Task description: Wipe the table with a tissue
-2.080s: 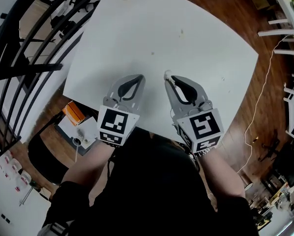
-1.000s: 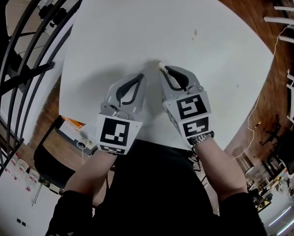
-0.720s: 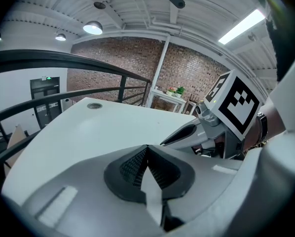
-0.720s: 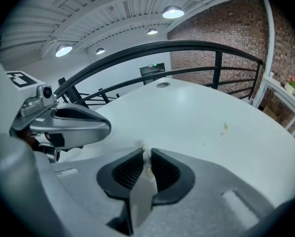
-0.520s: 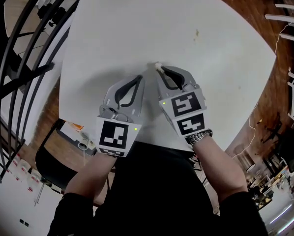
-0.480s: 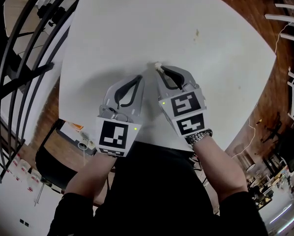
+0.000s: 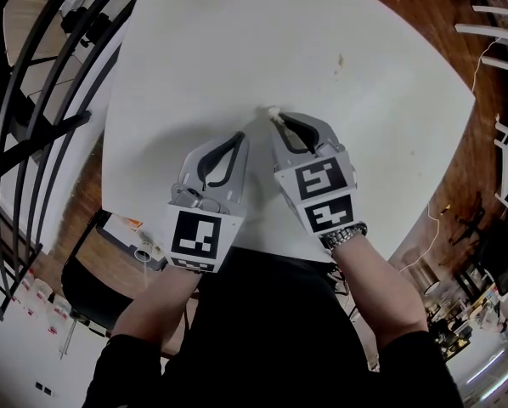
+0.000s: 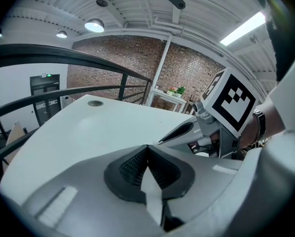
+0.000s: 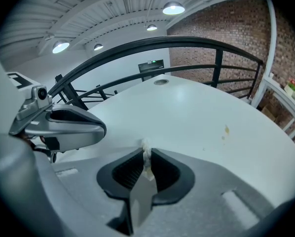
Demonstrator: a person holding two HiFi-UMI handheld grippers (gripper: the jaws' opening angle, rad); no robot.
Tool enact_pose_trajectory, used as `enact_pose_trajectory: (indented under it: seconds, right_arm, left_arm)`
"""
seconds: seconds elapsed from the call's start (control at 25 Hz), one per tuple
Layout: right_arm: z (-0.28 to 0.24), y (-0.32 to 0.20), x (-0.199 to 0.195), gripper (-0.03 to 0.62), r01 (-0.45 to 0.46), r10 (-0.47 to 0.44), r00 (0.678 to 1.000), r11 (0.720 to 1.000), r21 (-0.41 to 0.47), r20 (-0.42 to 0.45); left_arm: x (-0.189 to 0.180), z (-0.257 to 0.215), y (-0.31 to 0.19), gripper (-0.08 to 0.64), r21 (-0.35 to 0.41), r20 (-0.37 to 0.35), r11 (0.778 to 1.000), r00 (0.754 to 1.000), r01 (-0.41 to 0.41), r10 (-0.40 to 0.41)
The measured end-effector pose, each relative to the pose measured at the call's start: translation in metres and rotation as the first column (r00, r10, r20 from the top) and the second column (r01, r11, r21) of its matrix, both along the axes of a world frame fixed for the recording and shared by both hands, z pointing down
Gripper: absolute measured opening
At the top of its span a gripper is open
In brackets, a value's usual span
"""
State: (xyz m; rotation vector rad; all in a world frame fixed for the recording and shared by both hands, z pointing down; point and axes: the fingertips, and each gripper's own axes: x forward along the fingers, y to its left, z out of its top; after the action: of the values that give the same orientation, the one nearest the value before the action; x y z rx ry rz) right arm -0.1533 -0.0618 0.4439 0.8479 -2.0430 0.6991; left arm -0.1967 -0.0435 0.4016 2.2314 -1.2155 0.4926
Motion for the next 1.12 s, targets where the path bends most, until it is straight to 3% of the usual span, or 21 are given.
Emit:
enact_pose_trajectory:
  seconds: [0.56, 1.12]
  right_arm:
    - [-0.007, -0.011, 0.005, 0.038, -0.044, 0.045, 0.999, 0.999, 0.028, -0.009]
    - [-0.018, -0.020, 0.045, 0.038, -0.138, 0.140, 0.990, 0.988, 0.075, -0.020]
  left_arm:
    - [0.002, -0.004, -0.002, 0.017, 0.009, -0.007, 1.000, 1.000, -0.023, 0.024]
    - [0.013, -0.007, 0.005, 0.017, 0.024, 0.001, 0.998, 0.998, -0.059, 0.059]
